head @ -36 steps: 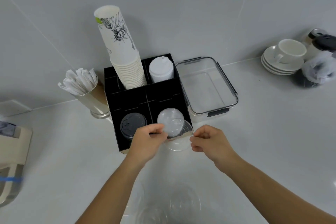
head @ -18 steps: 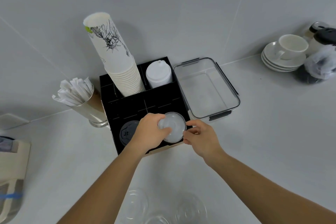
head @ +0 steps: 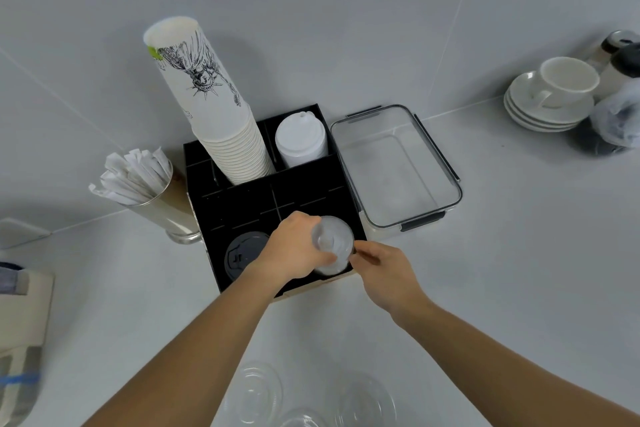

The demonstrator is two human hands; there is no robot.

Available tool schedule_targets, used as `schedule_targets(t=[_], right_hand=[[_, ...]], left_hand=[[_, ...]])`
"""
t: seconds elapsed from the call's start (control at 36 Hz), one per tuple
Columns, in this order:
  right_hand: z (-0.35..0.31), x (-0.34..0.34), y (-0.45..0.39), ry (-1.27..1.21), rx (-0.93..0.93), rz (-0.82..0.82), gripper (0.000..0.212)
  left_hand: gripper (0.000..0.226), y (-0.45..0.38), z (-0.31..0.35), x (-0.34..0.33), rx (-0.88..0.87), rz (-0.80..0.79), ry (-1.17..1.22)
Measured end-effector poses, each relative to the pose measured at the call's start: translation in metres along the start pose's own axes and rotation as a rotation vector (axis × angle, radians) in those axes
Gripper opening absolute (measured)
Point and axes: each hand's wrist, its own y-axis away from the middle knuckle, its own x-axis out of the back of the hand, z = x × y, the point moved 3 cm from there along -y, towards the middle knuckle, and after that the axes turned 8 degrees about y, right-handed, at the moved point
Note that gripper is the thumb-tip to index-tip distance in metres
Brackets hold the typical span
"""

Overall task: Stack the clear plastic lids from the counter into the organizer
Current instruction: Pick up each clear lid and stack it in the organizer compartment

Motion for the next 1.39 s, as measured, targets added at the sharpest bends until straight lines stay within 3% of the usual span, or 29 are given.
schedule_targets(t=[0.19,0.5,0.94,1.19,1.25,1.39], right_hand=[[0.001,-0.005,-0.002,-0.007,-0.003,-0.030,0.019],[0.000,-0.004,0.001,-0.021,-0.025,-0.075,0.022],[-0.002,0.003,-0.001,-0.270,-0.192,-0.185,0.021],[-0.012,0.022,0.017,-0.345,-0.185,-0.167,0.044],[-0.012,0.026,0.023,-0.359,-0.202,-0.166,0.044],[-0.017,0.033,0.041,-0.392,-0.219,-0.182,0.021]], left_hand=[[0.066,-0.007,-0.007,-0.010,-0.031,-0.019,-0.135],[0.067,-0.011,-0.009,-0.016,-0.020,0.012,-0.197],[0.070,-0.007,-0.008,-0.015,-0.017,0.008,-0.177],[0.085,0.016,-0.002,-0.011,-0.035,0.041,-0.166],[0.080,0.024,0.000,-0.009,-0.021,0.066,-0.144],[0.030,0.061,-0.006,-0.005,-0.019,0.134,0.035]])
